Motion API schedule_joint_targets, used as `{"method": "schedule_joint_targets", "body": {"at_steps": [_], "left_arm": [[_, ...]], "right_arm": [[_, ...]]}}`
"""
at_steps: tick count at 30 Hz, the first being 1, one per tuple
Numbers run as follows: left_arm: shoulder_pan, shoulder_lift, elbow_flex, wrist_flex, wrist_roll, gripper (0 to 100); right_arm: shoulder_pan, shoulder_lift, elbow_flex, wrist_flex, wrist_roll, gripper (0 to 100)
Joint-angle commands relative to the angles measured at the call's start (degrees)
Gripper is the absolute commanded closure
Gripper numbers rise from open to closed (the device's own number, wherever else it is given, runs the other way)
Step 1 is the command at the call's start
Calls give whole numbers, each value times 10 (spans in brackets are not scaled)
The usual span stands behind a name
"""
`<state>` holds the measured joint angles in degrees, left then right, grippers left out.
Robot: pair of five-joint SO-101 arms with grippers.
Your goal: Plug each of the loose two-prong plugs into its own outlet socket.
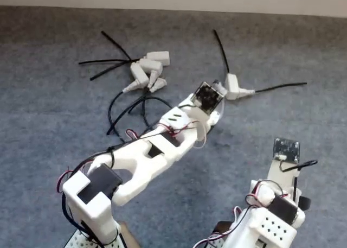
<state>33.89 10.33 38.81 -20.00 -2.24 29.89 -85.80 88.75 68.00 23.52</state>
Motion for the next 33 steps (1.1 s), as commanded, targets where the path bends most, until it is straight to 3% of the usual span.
{"method": "schedule_joint_targets", "body": {"at_steps": [1, 7, 15, 28, 33], "left_arm": [[-4, -13, -16, 13, -4, 993], [-19, -44, 36, 41, -5, 993], [-17, -255, 187, 37, -3, 993], [-20, -367, 295, 42, -2, 993], [-15, -382, 286, 115, -2, 992]], "right_arm": [[8, -12, 33, -36, 0, 566], [9, -15, 70, -61, 0, 566], [9, -15, 73, -61, 0, 566], [-12, -15, 75, -62, 0, 566], [-12, -15, 75, -62, 0, 566]]}}
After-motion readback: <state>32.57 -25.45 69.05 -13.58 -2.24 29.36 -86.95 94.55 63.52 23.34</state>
